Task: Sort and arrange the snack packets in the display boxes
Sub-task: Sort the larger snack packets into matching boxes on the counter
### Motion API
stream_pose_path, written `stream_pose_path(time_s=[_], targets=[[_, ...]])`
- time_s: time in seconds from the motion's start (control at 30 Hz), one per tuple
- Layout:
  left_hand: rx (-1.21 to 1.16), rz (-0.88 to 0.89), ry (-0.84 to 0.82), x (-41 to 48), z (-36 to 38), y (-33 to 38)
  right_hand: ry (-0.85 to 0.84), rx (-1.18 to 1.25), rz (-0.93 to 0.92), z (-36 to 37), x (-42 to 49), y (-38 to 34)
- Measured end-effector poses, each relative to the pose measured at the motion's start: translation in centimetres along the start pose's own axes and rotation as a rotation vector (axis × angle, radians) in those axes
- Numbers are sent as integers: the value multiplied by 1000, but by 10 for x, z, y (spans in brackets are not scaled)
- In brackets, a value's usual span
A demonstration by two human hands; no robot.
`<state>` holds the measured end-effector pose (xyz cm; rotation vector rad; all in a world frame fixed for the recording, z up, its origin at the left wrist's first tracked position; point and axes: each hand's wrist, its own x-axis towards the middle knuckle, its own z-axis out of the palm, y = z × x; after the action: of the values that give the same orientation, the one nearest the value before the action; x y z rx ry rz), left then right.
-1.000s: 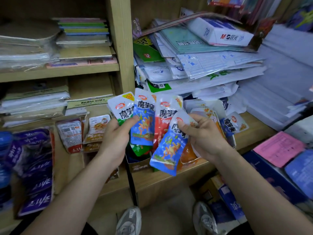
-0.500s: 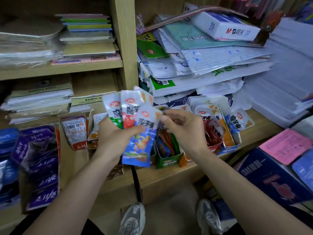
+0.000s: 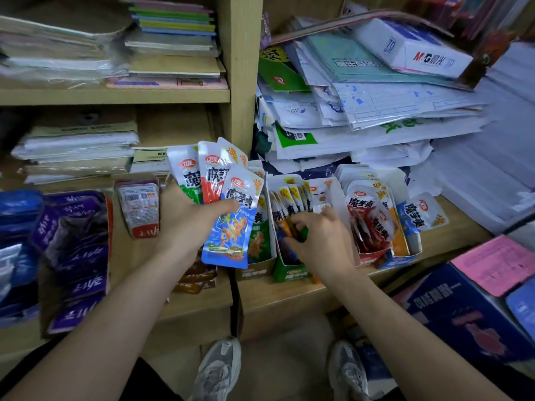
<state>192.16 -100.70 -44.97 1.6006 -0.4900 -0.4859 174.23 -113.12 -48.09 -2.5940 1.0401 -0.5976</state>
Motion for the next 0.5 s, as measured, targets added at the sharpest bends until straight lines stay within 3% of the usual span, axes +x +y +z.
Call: stream_pose_path(time_s=[0.13,0.27,0.5], targets=[[-7,-11,-10,0,1,0,66,-18,25,10,-1,1],[-11,-15,-7,1,2,-1,77,244,172,11,2,14],[-49,-32,-35,-2,9,0,316,588,275,-30,-1,19]])
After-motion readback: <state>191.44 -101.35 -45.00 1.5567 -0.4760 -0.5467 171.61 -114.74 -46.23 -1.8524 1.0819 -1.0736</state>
